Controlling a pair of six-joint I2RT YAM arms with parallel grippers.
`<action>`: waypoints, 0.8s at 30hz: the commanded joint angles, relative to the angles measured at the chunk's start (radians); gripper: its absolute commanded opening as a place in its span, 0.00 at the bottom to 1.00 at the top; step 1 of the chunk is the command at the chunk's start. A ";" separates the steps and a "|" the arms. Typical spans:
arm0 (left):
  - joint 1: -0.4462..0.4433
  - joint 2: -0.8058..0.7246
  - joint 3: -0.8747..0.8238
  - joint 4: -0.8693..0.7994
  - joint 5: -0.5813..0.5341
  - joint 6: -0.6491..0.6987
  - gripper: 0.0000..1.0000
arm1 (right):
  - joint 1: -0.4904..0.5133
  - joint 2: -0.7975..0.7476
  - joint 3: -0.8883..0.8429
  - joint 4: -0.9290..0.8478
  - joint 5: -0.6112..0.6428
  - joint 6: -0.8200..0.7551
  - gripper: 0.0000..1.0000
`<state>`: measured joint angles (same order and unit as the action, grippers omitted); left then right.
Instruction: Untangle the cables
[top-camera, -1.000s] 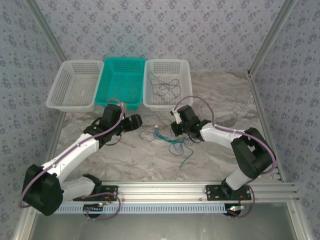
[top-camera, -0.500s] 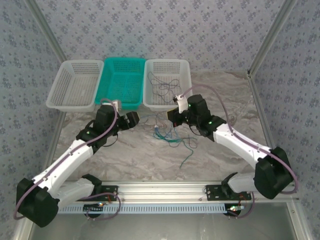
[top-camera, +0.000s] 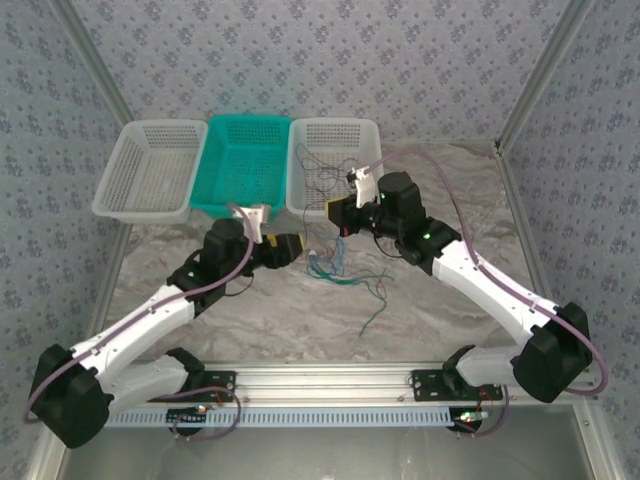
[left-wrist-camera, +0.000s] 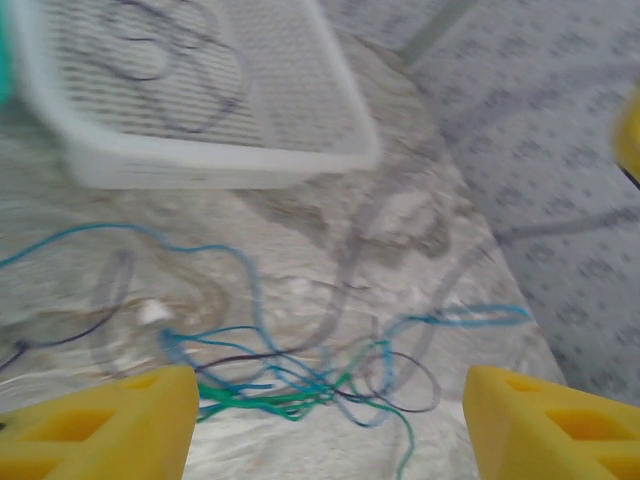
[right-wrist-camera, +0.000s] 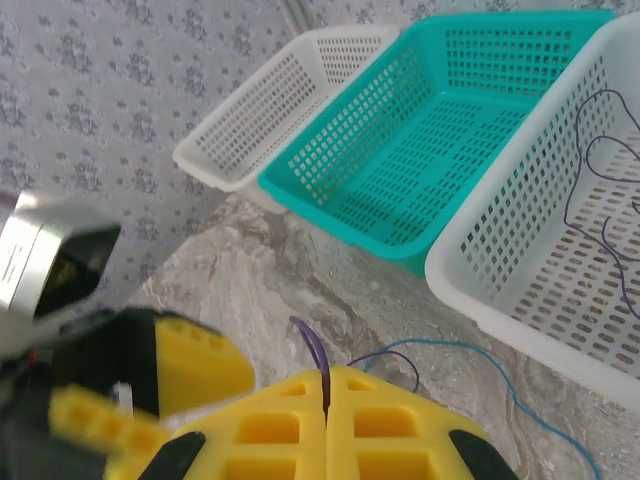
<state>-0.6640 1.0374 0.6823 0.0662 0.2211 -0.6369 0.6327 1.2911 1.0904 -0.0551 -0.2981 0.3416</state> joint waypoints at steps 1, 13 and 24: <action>-0.080 0.047 0.079 0.091 0.013 0.104 0.70 | -0.001 -0.024 0.053 -0.020 0.017 0.105 0.00; -0.166 0.336 0.239 0.167 -0.093 0.122 0.82 | 0.037 -0.047 0.079 0.029 -0.043 0.303 0.00; -0.165 0.344 0.123 -0.016 -0.323 0.023 0.51 | -0.109 -0.213 0.070 -0.057 0.093 0.308 0.00</action>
<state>-0.8265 1.4052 0.8543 0.0933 -0.0471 -0.5816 0.5617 1.1015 1.1362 -0.0826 -0.2348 0.6304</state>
